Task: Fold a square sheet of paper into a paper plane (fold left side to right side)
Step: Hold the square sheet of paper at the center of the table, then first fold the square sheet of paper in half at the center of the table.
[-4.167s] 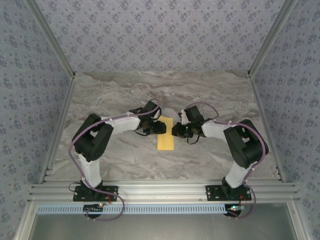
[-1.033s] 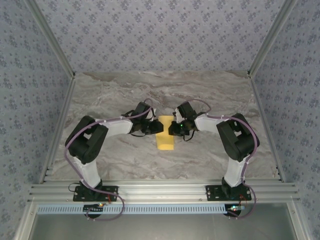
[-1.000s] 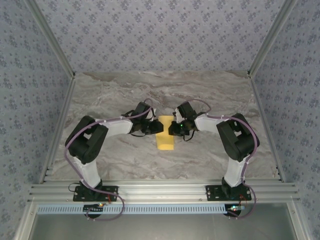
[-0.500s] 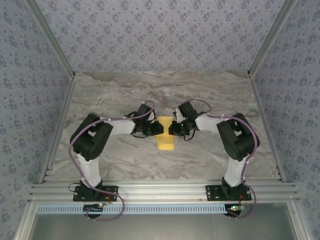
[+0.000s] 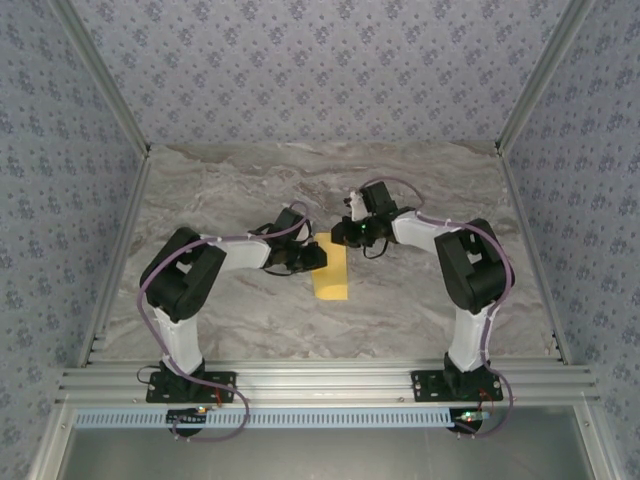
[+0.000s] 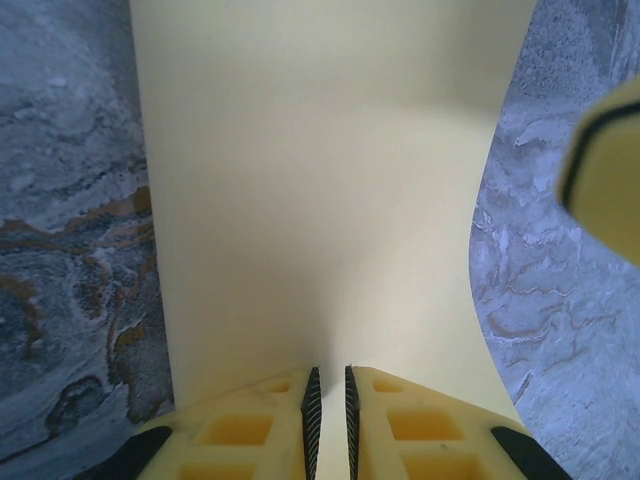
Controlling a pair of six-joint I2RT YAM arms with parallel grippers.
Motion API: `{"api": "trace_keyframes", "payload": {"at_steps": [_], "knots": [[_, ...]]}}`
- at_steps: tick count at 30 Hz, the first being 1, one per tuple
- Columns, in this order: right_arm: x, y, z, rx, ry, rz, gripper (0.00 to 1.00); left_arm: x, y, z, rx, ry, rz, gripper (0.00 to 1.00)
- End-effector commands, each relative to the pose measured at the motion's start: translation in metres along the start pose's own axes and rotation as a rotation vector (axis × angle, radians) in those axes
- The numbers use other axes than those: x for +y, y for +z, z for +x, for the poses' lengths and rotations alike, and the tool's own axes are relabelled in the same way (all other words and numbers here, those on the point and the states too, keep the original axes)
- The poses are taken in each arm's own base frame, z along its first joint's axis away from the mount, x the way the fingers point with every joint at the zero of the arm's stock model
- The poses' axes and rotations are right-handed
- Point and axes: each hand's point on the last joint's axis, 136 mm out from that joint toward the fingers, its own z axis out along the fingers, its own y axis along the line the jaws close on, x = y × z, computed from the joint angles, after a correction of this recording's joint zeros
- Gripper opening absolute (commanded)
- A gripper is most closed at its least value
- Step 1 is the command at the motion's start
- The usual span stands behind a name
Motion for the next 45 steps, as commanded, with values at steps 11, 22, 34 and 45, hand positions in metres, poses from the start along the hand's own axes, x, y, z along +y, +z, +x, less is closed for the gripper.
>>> {"api": "trace_keyframes", "payload": {"at_steps": [11,22,34,45], "knots": [[-0.045,0.032,0.024,0.139,0.084,0.164,0.1,0.002,-0.009,0.016,0.025,0.024,-0.036,0.23],[-0.061,0.036,0.041,0.178,0.107,0.224,0.1,-0.031,-0.033,0.012,-0.024,0.081,0.055,0.3],[-0.055,0.038,0.04,0.176,0.101,0.219,0.1,-0.012,-0.004,0.026,0.039,0.079,0.023,0.26],[-0.056,0.036,0.041,0.179,0.107,0.232,0.09,0.002,-0.013,0.064,0.097,0.137,-0.022,0.21]]}}
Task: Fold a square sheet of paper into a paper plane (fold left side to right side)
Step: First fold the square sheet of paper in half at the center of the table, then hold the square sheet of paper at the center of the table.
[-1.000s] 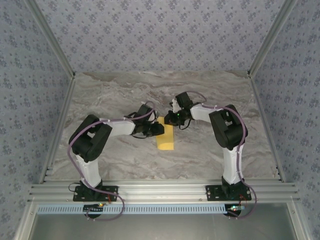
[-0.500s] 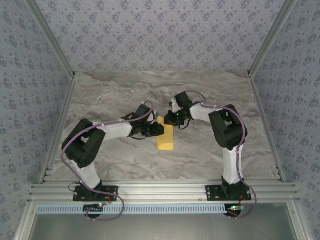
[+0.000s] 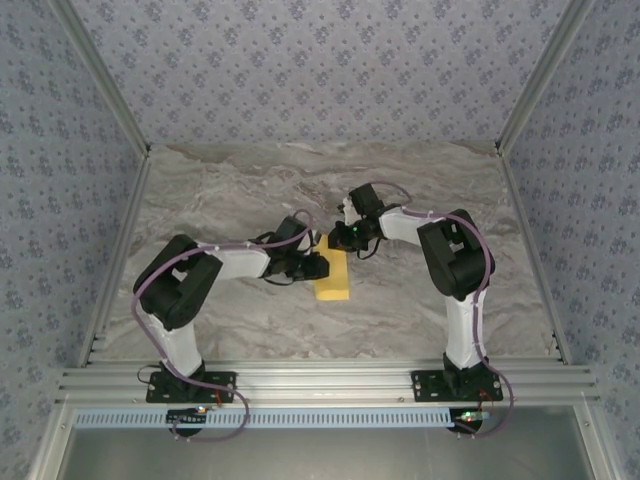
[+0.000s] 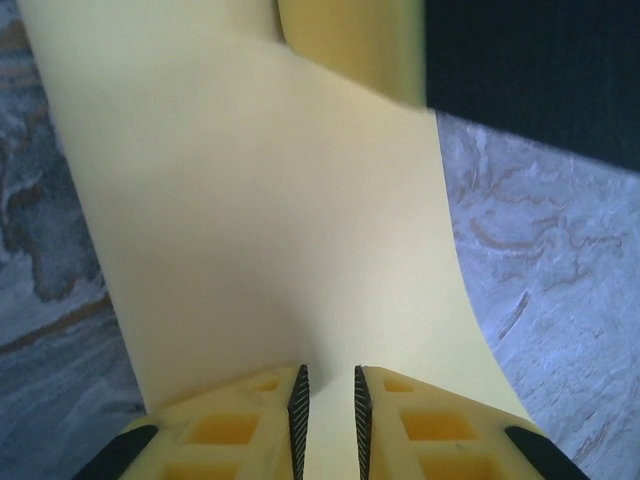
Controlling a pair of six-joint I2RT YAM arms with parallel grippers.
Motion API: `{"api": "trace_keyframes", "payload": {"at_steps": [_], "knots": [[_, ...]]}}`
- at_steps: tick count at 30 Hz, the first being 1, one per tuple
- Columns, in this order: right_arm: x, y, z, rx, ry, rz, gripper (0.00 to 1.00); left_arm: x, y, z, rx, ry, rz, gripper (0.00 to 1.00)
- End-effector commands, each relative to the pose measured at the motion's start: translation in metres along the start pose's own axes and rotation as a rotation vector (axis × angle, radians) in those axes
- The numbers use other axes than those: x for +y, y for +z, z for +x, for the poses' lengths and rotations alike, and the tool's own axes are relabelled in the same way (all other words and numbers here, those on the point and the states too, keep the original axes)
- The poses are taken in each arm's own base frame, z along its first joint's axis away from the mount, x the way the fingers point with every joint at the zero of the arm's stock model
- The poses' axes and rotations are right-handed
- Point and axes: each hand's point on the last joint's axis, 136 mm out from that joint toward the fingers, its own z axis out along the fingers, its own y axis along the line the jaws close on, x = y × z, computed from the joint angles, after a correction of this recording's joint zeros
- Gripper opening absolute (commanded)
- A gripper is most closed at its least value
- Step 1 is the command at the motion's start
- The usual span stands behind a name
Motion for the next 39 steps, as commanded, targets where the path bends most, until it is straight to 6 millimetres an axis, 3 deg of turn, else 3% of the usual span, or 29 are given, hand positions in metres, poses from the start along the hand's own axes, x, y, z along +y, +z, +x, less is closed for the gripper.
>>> {"api": "trace_keyframes", "payload": {"at_steps": [1,14,20,24,29,35,39], "knots": [[-0.031,0.013,0.027,0.09,0.063,0.12,0.1,0.008,-0.007,0.037,0.08,0.037,-0.035,0.21],[-0.033,0.013,0.028,0.093,0.069,0.127,0.09,0.01,-0.023,0.093,0.125,0.06,-0.001,0.19],[-0.03,0.012,0.026,0.09,0.063,0.12,0.1,0.002,-0.031,0.1,0.117,0.058,0.036,0.19],[-0.029,0.011,0.027,0.09,0.058,0.118,0.1,-0.018,-0.05,0.076,0.049,0.064,0.091,0.2],[-0.028,0.01,0.026,0.088,0.054,0.116,0.1,-0.037,-0.073,0.025,-0.051,0.058,0.171,0.23],[-0.025,0.009,0.024,0.083,0.048,0.111,0.1,-0.033,-0.046,-0.007,-0.032,0.047,0.143,0.21],[-0.023,0.01,0.024,0.085,0.043,0.106,0.1,-0.028,-0.025,-0.015,-0.011,0.034,0.13,0.21]]}}
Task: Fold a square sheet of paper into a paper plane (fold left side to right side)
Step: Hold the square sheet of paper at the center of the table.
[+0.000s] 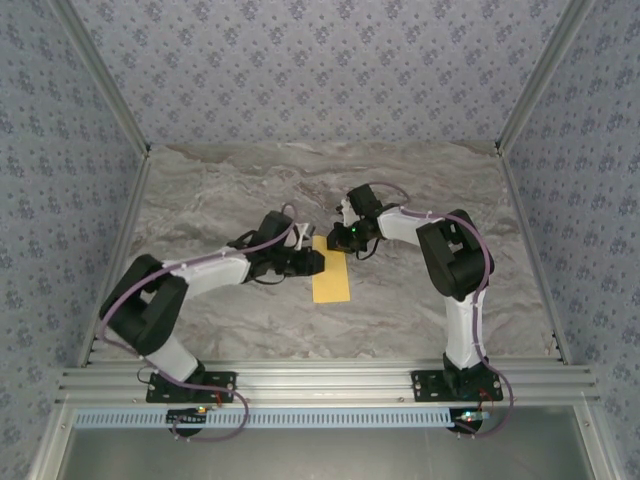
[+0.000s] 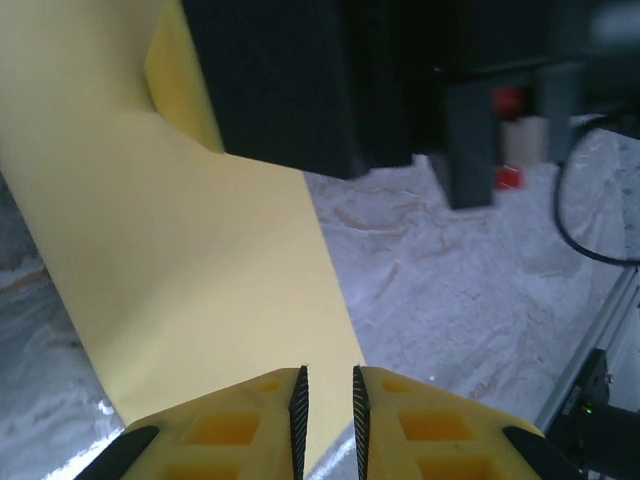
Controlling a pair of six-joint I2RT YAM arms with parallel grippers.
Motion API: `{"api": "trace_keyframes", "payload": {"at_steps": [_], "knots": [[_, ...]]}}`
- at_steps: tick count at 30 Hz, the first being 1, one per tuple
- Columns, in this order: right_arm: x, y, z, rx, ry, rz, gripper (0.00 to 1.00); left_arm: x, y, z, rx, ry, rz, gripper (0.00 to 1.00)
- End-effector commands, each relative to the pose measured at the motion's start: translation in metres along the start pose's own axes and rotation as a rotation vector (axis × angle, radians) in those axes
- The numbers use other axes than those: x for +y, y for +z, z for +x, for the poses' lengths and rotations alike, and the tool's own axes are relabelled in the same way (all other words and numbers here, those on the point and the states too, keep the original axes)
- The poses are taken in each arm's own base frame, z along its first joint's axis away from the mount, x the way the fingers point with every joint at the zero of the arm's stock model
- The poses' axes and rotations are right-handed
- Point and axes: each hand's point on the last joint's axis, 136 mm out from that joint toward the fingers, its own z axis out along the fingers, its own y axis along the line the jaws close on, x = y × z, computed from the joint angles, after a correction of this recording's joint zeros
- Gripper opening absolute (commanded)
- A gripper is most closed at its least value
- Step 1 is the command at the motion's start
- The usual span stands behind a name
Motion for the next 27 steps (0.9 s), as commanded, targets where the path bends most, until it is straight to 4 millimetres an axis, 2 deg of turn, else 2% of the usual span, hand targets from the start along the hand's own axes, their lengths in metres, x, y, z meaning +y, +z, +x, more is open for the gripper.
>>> {"api": "trace_keyframes", "payload": {"at_steps": [1,7,12,15,19,23,27], "knots": [[-0.025,0.01,0.02,0.069,0.039,0.097,0.1,0.005,0.015,0.0,0.039,0.0,0.0,0.21],[-0.018,0.009,0.015,0.055,0.03,0.071,0.1,0.02,0.032,0.011,0.074,-0.034,-0.027,0.2],[-0.003,0.002,0.0,0.016,0.001,0.026,0.11,0.038,0.04,0.026,0.111,-0.098,-0.093,0.2],[0.009,-0.016,-0.016,-0.038,-0.035,0.017,0.12,0.05,0.043,0.036,0.119,-0.139,-0.125,0.2],[0.01,-0.05,-0.027,-0.112,-0.058,0.048,0.14,0.055,0.044,0.045,0.119,-0.157,-0.147,0.19],[0.009,-0.081,-0.012,-0.137,-0.07,0.061,0.16,0.054,0.046,0.047,0.121,-0.159,-0.15,0.19],[0.008,-0.083,0.036,-0.076,-0.066,0.045,0.15,0.052,0.046,0.046,0.119,-0.155,-0.149,0.19]]}}
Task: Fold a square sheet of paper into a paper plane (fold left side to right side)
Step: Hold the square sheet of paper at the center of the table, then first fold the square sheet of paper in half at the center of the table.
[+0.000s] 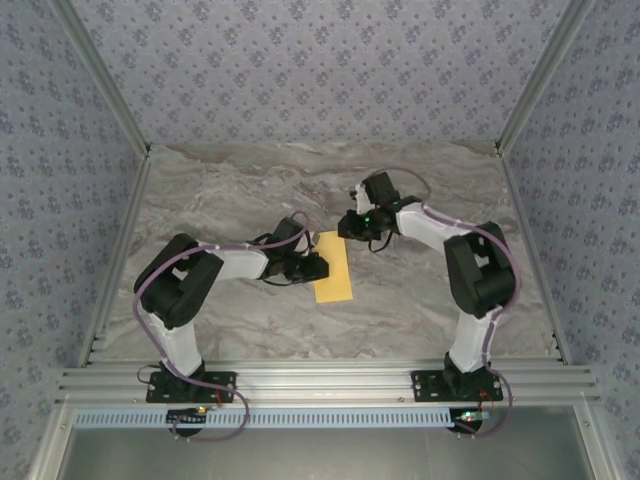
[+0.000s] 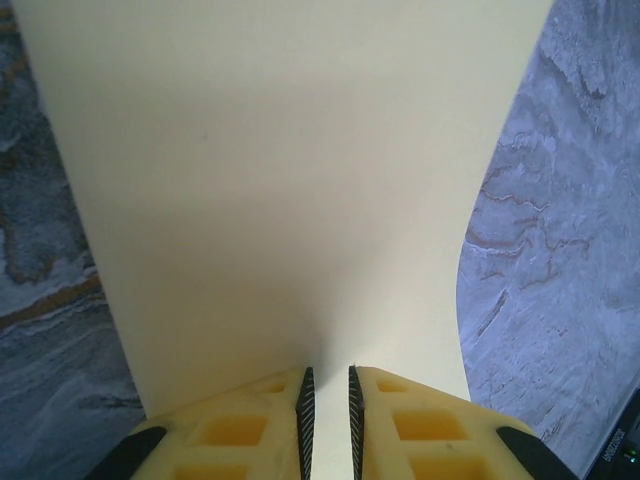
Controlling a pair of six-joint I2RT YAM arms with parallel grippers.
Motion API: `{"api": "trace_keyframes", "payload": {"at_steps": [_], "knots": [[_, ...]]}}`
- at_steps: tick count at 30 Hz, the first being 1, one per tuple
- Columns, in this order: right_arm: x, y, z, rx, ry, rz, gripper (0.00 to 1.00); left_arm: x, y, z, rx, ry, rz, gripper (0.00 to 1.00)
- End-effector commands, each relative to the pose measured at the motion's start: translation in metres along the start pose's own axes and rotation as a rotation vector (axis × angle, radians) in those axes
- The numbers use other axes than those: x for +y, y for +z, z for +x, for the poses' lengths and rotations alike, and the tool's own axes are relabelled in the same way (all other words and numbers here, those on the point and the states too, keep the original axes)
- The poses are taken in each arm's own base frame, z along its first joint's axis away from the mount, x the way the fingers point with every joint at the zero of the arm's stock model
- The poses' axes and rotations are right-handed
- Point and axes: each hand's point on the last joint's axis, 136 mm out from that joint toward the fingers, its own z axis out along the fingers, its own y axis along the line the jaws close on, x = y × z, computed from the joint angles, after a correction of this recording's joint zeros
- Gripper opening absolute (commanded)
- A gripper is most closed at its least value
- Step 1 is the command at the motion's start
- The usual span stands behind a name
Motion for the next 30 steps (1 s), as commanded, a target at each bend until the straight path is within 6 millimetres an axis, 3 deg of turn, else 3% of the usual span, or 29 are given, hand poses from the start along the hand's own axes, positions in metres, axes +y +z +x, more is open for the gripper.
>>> {"api": "trace_keyframes", "payload": {"at_steps": [1,3,6,15,22,30], "knots": [[-0.003,-0.001,0.055,0.113,0.001,0.011,0.14,0.024,0.013,0.026,0.06,-0.026,-0.084,0.19],[-0.002,0.003,0.082,0.158,0.011,0.001,0.13,0.023,0.013,0.026,0.059,-0.024,-0.085,0.19],[0.0,0.014,0.107,0.202,0.038,-0.03,0.12,0.023,0.011,0.025,0.054,-0.024,-0.088,0.19],[-0.032,0.037,0.152,0.361,0.061,0.102,0.12,0.008,0.006,0.014,0.043,-0.002,-0.064,0.19],[-0.056,0.033,0.167,0.408,0.034,0.218,0.11,-0.01,0.0,-0.009,0.009,0.034,-0.044,0.21],[-0.063,0.035,0.168,0.421,0.025,0.245,0.12,0.009,0.009,-0.019,-0.005,0.04,-0.105,0.2]]}}
